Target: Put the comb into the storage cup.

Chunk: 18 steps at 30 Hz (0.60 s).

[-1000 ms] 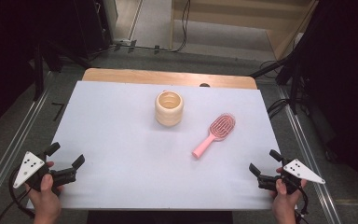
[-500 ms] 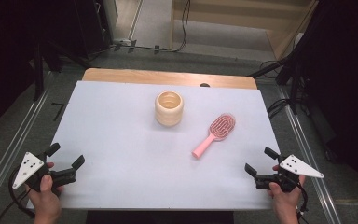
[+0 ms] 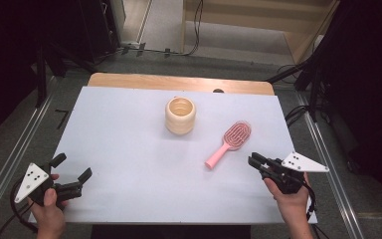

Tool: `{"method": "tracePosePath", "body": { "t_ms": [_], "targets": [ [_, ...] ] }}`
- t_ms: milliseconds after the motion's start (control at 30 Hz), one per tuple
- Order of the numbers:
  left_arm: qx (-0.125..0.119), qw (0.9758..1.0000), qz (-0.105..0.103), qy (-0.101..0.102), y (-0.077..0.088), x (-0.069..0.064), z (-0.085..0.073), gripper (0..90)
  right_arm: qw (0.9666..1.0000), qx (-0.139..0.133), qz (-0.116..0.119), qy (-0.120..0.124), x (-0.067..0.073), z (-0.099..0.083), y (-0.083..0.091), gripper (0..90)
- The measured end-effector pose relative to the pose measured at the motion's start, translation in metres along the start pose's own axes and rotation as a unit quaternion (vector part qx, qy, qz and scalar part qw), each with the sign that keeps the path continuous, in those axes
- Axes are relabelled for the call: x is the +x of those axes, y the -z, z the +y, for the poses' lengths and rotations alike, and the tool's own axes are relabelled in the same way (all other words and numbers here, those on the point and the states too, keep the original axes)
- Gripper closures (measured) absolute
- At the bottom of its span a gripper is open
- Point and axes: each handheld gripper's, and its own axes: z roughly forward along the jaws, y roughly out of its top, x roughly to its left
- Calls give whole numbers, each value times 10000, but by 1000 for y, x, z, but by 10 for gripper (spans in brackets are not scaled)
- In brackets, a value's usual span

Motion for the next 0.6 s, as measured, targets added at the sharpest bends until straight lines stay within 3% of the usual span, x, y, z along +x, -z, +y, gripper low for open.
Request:
{"method": "tracePosePath", "body": {
  "t_ms": [67, 167, 367, 433, 600],
  "targets": [
    [6, 10000, 8, -36, 0, -1, 0, 0, 9999, 113, 47, 37, 2, 6, -6, 834],
    [14, 10000, 25, -37, 0, -1, 0, 0, 9994, 270, 144, 136, 7, 15, -16, 877],
    [20, 10000, 3, -58, -1, -1, 0, 0, 9972, 604, 205, 389, 15, 28, -39, 881],
    [7, 10000, -3, -40, -1, -1, 0, 0, 9959, 699, 74, 562, 18, 31, -45, 882],
    [0, 10000, -11, -33, -1, -1, 0, 0, 9932, 874, 174, 753, 24, 39, -61, 883]
  ]
}}
